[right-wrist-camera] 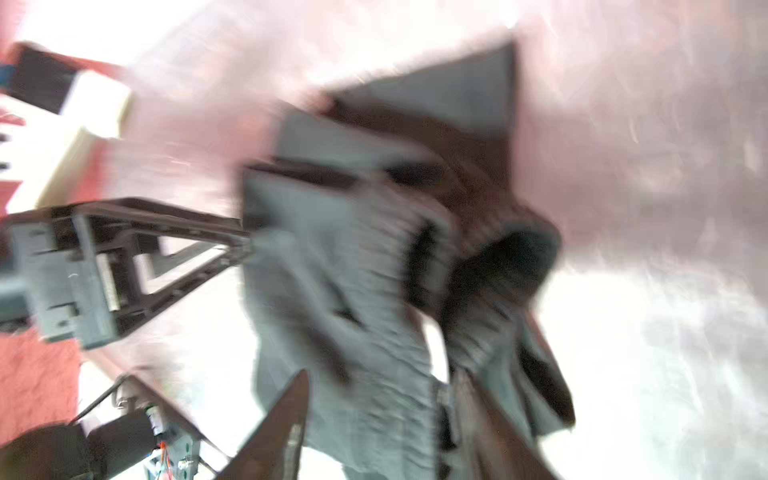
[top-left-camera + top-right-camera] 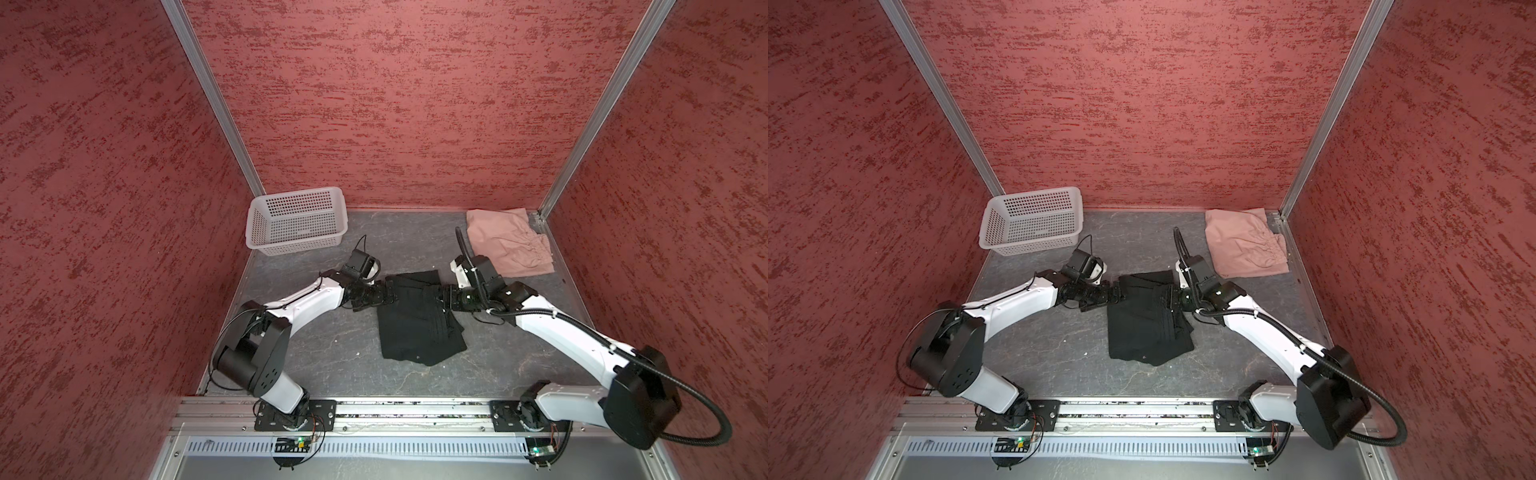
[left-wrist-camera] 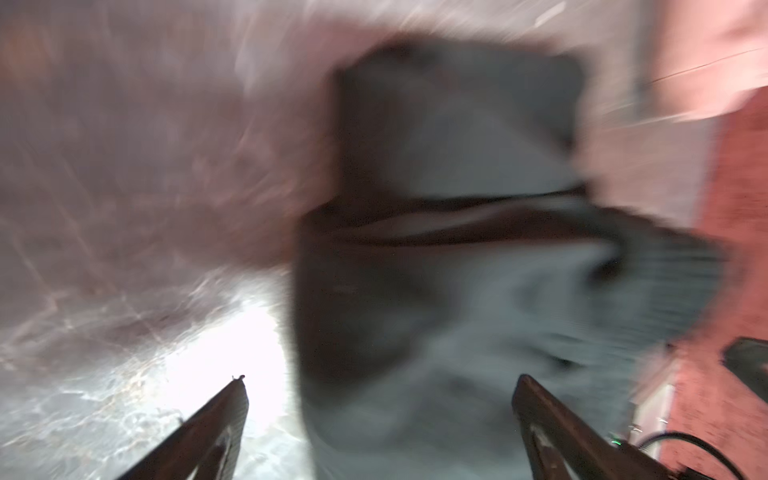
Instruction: Fold and stack the shorts
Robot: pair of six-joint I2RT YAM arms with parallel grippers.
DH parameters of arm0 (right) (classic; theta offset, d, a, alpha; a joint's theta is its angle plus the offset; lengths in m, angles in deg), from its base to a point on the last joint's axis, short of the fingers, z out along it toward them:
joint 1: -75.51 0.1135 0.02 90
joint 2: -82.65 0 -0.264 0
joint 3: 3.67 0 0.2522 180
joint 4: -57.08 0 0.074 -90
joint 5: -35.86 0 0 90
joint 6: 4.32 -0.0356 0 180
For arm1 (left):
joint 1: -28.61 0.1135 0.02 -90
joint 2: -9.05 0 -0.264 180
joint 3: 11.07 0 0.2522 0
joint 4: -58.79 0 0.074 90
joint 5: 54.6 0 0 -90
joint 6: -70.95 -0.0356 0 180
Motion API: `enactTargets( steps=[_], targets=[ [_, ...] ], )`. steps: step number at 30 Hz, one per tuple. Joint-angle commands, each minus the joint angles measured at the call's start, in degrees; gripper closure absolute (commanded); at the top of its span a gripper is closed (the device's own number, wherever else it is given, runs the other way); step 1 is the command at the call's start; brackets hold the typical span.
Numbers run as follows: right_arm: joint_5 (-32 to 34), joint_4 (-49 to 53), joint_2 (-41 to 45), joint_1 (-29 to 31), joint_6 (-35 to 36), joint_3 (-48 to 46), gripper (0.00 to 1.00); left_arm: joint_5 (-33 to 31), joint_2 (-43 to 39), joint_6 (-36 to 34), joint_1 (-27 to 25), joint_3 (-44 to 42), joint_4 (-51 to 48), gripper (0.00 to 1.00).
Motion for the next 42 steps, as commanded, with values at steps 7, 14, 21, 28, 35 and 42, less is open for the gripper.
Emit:
enactTargets(
  steps=[7,14,21,28,35,42],
  targets=[
    [-9.66,-19.49,-10.42,-1.48,1.19,-2.45,0.84,-3.67,-11.00,-1.53,1.07,-2.85,-1.02,0.01],
    [-15.86,-27.99,-21.63,-9.71,4.54,-8.37,0.84,-4.40,-14.46,-0.08,1.18,-7.29,-0.70,0.01],
    [-20.48,-28.99,-22.35,-10.23,6.42,-7.23,0.63,-5.26,-14.35,-1.14,1.05,-8.22,-1.26,0.01],
    [-9.77,-11.70,-5.01,-10.26,10.97,-3.64,0.23,-5.39,-13.96,-2.66,1.80,-6.93,-2.19,0.01],
    [-6.05,-2.86,-3.00,-10.29,14.78,-7.11,0.01,-4.32,-12.96,-2.80,2.15,-7.61,-1.47,0.01],
    [-11.08,-7.75,-6.13,-12.51,19.15,-8.77,0.01,-3.28,-13.70,-1.70,2.15,-10.92,-0.11,0.01]
  ],
)
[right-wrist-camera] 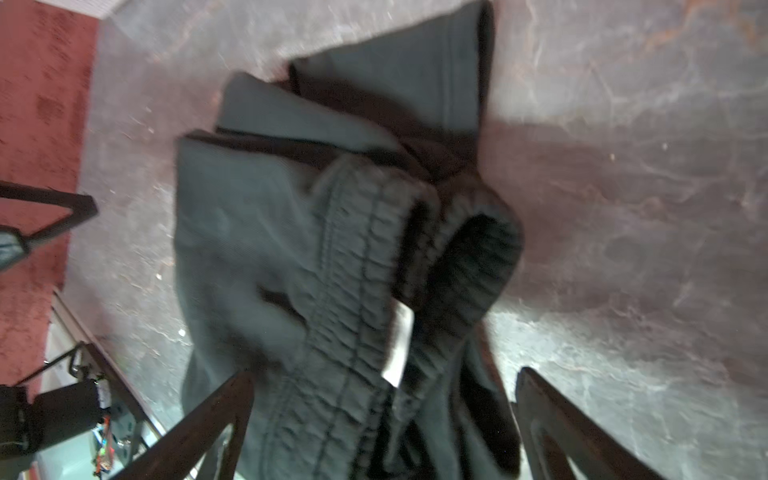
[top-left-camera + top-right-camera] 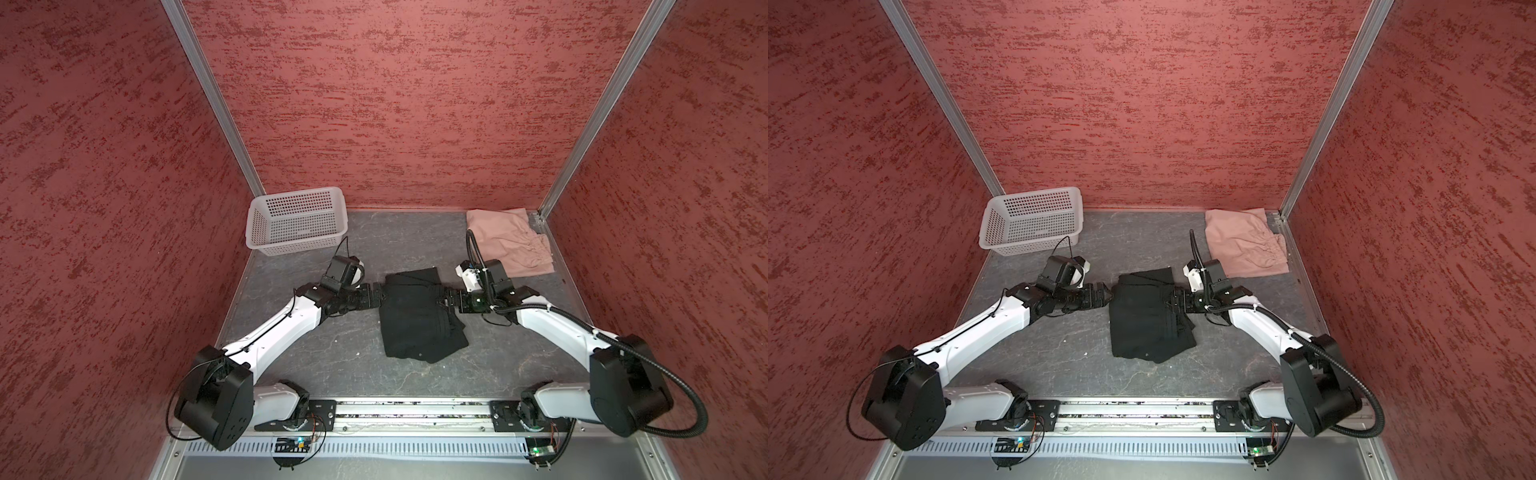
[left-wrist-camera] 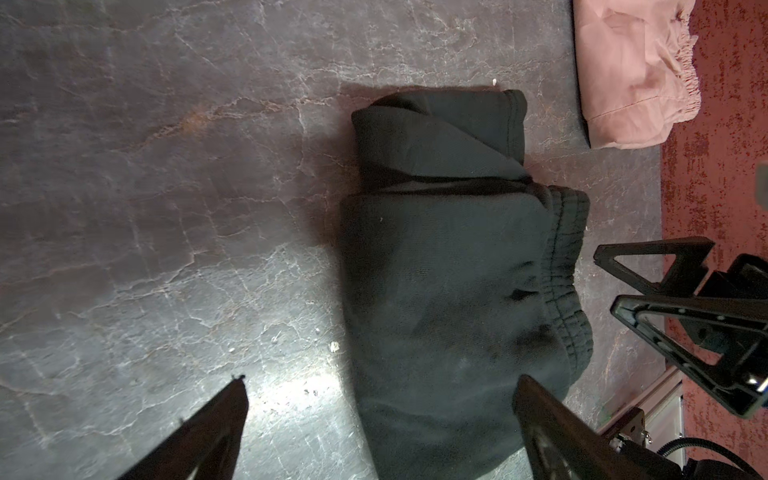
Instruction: Fold and stack the shorts
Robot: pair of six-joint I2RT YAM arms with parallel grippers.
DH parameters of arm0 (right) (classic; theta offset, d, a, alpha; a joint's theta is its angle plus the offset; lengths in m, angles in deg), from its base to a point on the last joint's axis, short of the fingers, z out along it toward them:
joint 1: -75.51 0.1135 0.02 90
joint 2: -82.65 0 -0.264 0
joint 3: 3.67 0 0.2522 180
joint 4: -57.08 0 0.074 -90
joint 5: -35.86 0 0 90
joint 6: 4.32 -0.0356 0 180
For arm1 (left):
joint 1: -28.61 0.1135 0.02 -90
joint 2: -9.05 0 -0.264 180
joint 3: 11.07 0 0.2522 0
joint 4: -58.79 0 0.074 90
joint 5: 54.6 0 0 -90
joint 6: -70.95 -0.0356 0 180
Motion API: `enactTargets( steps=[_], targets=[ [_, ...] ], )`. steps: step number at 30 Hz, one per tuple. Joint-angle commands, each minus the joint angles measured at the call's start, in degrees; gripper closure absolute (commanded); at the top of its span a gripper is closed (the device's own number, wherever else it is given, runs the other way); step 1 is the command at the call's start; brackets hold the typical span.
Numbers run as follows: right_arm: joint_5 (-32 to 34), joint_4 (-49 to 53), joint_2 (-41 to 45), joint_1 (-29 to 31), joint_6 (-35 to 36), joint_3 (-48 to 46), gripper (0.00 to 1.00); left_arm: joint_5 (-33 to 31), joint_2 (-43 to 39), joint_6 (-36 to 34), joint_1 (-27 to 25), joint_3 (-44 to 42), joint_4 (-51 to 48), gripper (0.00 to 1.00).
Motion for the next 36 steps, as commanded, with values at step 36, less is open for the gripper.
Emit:
enactTargets(
  steps=[36],
  targets=[
    [-12.50,-21.21,-18.79,2.70,-4.88,-5.46,0.12,1.01,-1.36,0.03,1.04,-2.80,-1.15,0.01]
  ],
)
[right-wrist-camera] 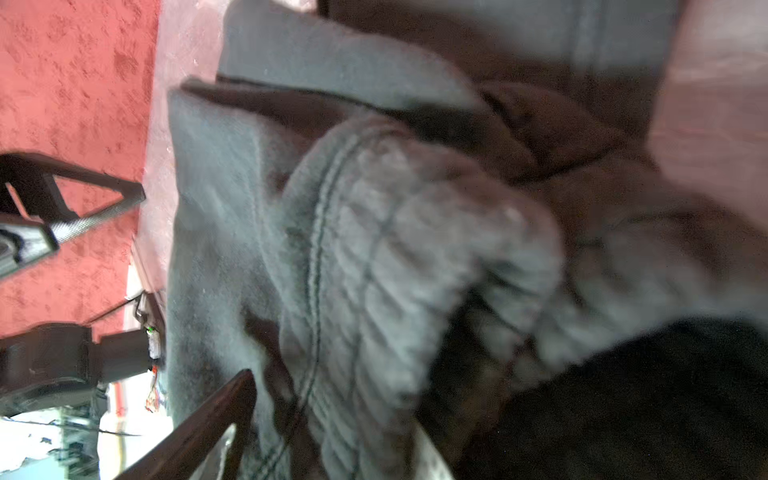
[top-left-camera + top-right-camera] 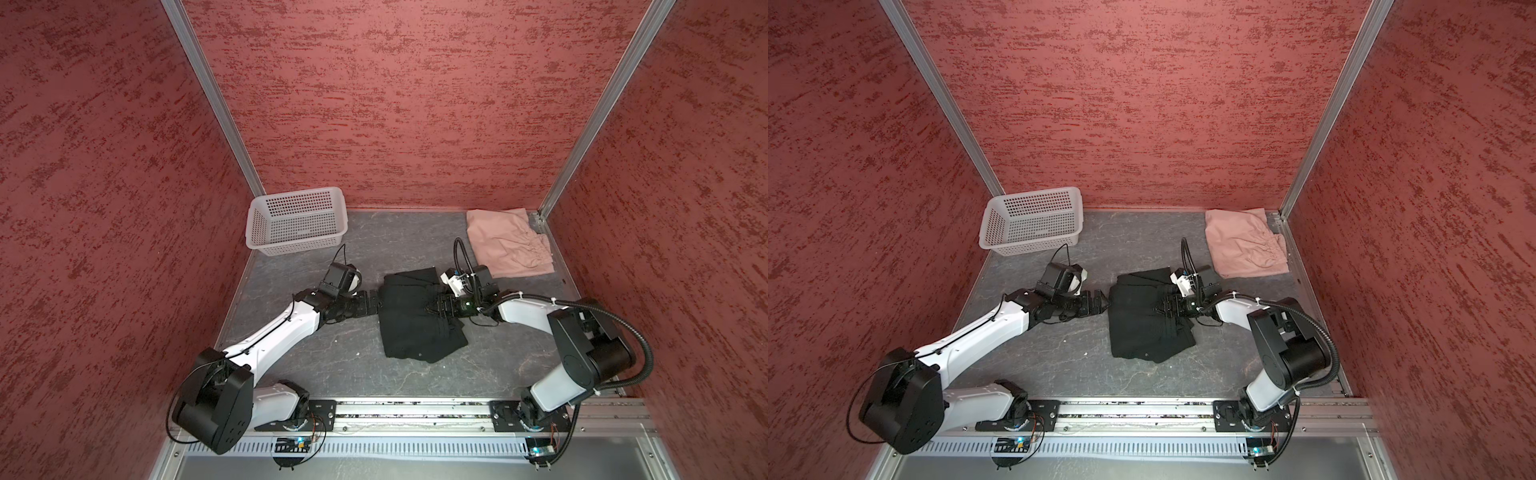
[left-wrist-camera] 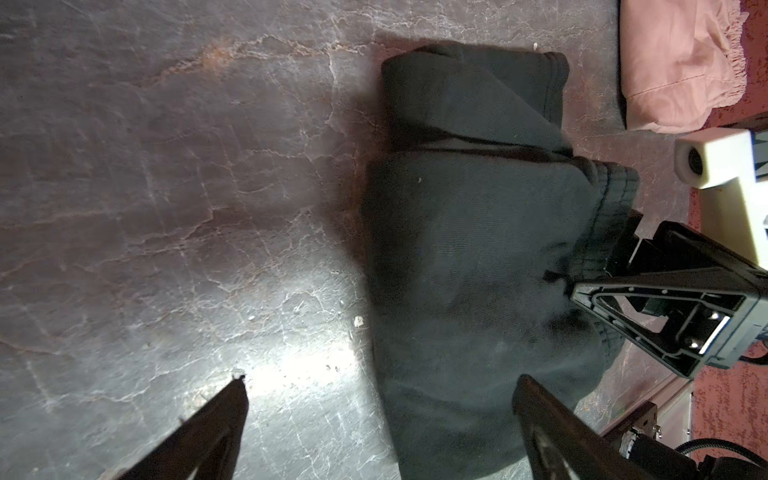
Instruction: Fold and stack the shorts
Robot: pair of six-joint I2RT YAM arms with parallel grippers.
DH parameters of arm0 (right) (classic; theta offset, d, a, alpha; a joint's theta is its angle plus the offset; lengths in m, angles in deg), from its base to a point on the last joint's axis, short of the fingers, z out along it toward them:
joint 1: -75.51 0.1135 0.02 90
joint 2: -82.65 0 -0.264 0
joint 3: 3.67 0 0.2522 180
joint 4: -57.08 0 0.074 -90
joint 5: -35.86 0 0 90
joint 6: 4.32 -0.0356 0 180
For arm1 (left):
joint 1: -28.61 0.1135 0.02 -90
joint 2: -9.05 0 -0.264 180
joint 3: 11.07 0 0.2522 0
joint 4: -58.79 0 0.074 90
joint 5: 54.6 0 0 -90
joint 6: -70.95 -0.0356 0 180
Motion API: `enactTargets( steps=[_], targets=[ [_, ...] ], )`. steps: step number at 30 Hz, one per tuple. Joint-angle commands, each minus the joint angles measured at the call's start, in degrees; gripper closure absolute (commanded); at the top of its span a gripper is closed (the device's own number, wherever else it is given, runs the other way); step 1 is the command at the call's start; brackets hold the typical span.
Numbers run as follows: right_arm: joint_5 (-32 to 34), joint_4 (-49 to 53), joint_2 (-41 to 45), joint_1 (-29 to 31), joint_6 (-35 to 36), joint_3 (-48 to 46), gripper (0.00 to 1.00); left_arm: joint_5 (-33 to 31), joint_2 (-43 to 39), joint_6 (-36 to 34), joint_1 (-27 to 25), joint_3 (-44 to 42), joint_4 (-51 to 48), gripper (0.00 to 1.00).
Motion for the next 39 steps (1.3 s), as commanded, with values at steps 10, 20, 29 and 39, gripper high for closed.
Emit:
enactTargets(
  steps=[10,20,29,39],
  targets=[
    [-2.27,-8.12,-4.03,1.64,-7.58,0.88,0.93,-0.99,-3.55,-1.04,0.67,0.73,-3.60,0.01],
    [-1.63,6.65,-3.80,-0.08,-2.12,17.84,1.00,-1.43,-6.23,-1.37,1.82,0.11,-5.02,0.01],
    [-3.60,3.64,-2.61,-10.67,-9.05,29.63,1.00,-0.99,-7.47,-2.13,3.97,0.42,-6.17,0.01],
    [-6.40,-5.65,-4.38,-21.12,-15.73,41.12,1.00,-1.34,-8.07,-2.80,4.81,1.76,-7.97,0.01]
  ],
)
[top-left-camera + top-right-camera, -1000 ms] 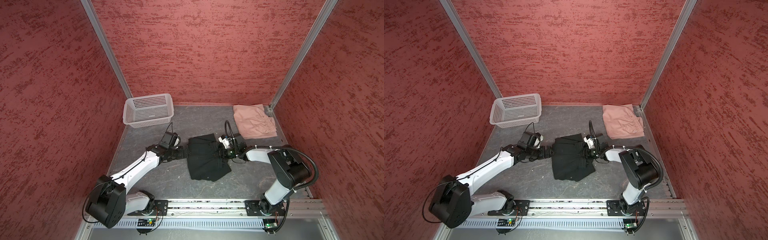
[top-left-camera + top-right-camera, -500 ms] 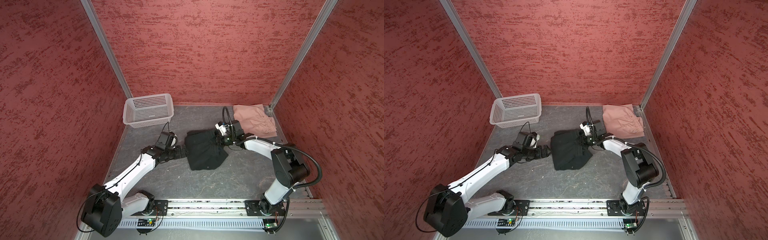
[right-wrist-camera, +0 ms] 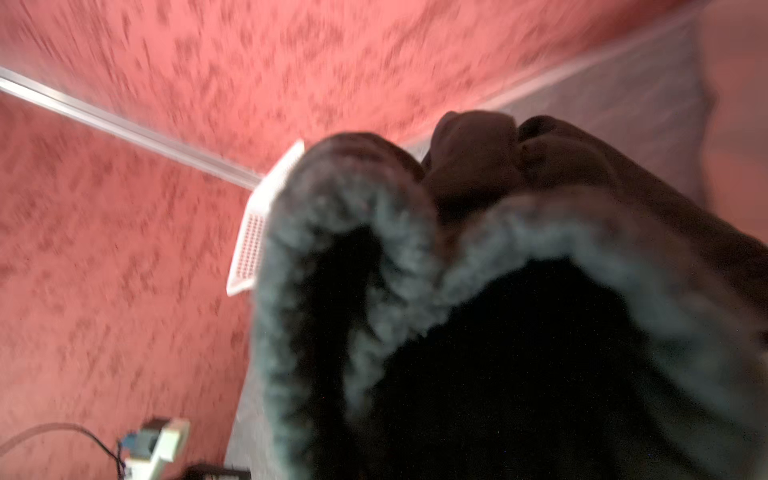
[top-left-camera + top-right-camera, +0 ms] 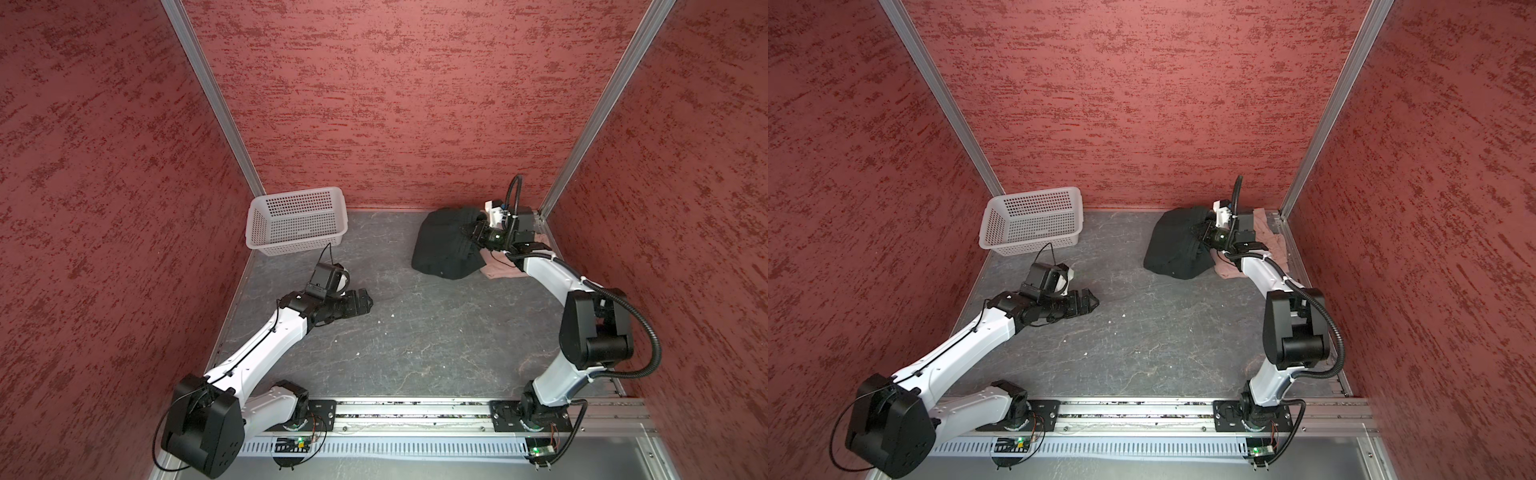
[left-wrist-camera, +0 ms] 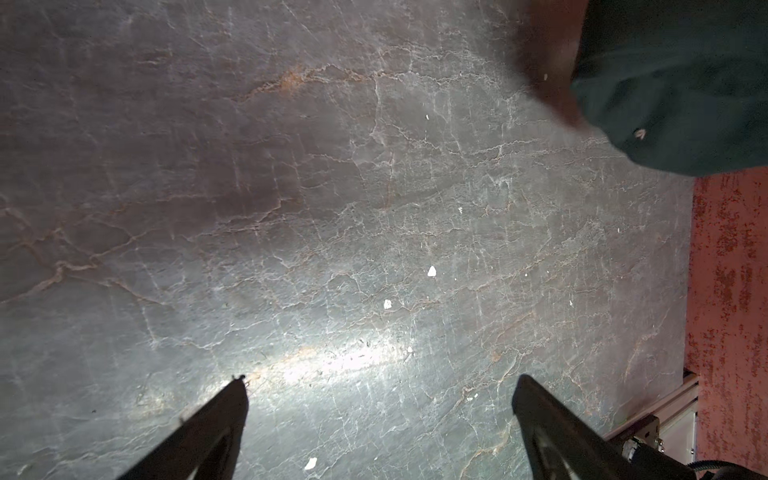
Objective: Fold and stack the shorts
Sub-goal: 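Lift the black shorts with the right gripper toward the pink shorts, then lower the black shorts onto the pink shorts with the right gripper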
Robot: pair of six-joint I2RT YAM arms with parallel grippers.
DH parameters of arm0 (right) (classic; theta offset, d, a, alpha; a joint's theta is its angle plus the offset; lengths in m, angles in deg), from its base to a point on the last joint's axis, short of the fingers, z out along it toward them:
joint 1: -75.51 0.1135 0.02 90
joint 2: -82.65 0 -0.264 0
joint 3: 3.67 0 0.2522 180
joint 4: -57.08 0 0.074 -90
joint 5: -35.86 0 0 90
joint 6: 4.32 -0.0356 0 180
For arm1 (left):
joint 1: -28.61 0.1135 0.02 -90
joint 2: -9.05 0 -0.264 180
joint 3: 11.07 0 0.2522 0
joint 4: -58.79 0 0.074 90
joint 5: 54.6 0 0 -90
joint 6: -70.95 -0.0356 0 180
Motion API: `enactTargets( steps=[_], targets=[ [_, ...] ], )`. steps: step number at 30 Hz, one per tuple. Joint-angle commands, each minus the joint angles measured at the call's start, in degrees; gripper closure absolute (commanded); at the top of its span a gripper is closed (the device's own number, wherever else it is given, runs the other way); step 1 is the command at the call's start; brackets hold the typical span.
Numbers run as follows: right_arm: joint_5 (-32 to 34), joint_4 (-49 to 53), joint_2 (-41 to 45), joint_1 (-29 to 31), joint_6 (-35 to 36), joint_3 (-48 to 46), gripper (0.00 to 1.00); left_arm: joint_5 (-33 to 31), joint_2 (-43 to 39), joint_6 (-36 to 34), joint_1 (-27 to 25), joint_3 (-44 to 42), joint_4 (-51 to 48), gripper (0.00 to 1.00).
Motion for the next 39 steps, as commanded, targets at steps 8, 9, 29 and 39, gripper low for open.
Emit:
enactTargets(
  steps=[8,9,29,39],
  targets=[
    [-24.45,25.94,-17.88,-11.84,21.74,37.85,1.00,-1.55,-2.73,-1.54,0.75,2.70,-4.47,0.01],
    [-25.14,30.88,-20.77,-13.09,24.87,41.73,1.00,-1.77,-3.03,-1.68,0.84,3.02,-5.29,0.01],
    [-28.36,42.62,-32.63,-21.33,28.66,55.32,1.00,-2.76,-0.34,-0.64,1.13,7.49,-9.00,0.01],
    [-8.43,-36.23,0.19,-20.96,-17.39,-0.78,1.00,-2.15,-0.63,-0.92,1.04,6.30,-6.95,0.01]
  ],
)
